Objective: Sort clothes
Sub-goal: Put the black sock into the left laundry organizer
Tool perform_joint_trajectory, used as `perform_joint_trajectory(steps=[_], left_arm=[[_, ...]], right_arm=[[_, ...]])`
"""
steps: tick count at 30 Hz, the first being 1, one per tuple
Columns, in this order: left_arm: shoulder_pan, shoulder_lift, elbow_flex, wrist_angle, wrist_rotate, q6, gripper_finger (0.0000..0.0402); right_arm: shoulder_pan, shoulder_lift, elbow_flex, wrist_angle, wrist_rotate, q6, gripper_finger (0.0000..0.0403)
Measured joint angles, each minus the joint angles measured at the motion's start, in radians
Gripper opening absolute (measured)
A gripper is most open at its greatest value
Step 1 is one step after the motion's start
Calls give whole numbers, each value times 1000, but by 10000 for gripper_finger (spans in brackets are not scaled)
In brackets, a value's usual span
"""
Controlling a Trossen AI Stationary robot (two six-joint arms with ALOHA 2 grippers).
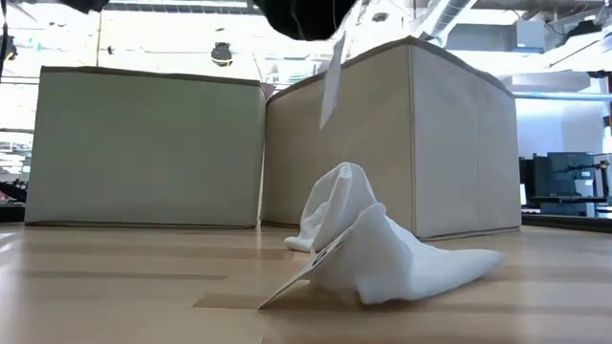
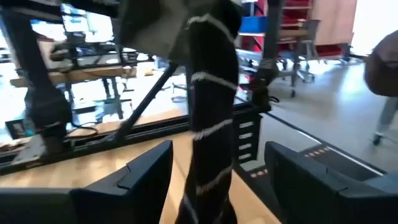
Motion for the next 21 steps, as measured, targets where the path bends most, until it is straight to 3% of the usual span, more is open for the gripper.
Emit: perform_joint_trajectory(steps=[4,16,21], left_arm=[[0,0,28,-57,10,18,210],[-2,0,28,-106,18,68,17],[-2,0,28,-115,18,89,5]], right_arm=[[-10,0,0,12,-6,-24,1],[-14,0,0,-3,-7,-18,8],[-12,0,0,-47,-7,30,10]])
